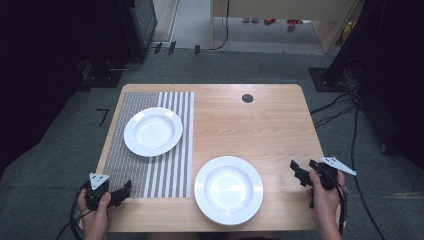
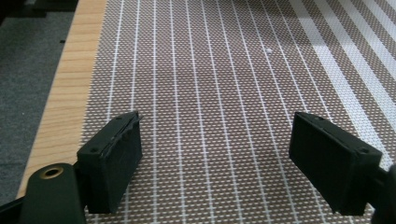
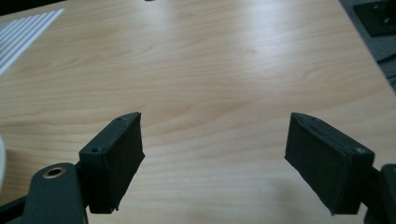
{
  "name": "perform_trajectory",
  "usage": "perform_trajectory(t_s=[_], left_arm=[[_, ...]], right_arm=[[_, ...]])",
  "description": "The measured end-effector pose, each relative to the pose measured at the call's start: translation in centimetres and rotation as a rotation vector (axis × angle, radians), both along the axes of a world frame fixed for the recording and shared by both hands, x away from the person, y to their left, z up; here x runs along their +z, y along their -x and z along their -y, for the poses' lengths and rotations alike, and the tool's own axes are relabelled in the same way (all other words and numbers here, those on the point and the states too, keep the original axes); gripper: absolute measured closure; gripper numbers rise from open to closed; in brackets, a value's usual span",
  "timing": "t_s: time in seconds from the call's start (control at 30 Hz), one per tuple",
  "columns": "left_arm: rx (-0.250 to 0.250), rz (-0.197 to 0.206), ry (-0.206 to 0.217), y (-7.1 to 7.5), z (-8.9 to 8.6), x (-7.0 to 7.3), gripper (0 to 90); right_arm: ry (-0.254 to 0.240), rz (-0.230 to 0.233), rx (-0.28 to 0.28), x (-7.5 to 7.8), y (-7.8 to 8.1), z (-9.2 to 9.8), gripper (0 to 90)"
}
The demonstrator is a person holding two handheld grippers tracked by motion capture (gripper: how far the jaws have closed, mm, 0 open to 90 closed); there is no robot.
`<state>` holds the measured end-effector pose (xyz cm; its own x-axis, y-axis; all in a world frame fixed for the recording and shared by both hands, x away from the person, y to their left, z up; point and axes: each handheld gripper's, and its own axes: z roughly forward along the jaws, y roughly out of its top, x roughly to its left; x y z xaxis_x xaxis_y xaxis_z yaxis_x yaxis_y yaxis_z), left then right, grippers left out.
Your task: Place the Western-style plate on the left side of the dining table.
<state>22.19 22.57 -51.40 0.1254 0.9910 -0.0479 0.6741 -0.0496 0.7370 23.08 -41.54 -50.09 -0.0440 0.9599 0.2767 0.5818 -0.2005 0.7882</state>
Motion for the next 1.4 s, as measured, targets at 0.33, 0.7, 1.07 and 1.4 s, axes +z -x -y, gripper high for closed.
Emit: perform_trajectory(t_s=[0.33, 0.7, 1.07, 1.4], left_arm=[[-0.012, 0.000, -0.048, 0.3, 0.1, -0.4, 13.9], [-0.015, 0.004, -0.048, 0.3, 0.1, -0.4, 12.8], [-0.016, 0.003, -0.047, 0.3, 0.1, -0.5, 12.8], [-0.020, 0.002, -0.047, 0.2, 0.1, -0.5, 12.2]], right_arm=[[0.025, -0.037, -0.067, -1.7, 2.0, 3.0, 19.5], [0.065, -0.066, -0.095, -2.3, 3.3, 4.9, 18.2], [0.254, -0.134, -0.045, -2.5, 3.5, 3.6, 14.6], [0.257, -0.128, -0.003, -2.5, 3.5, 3.5, 14.5]])
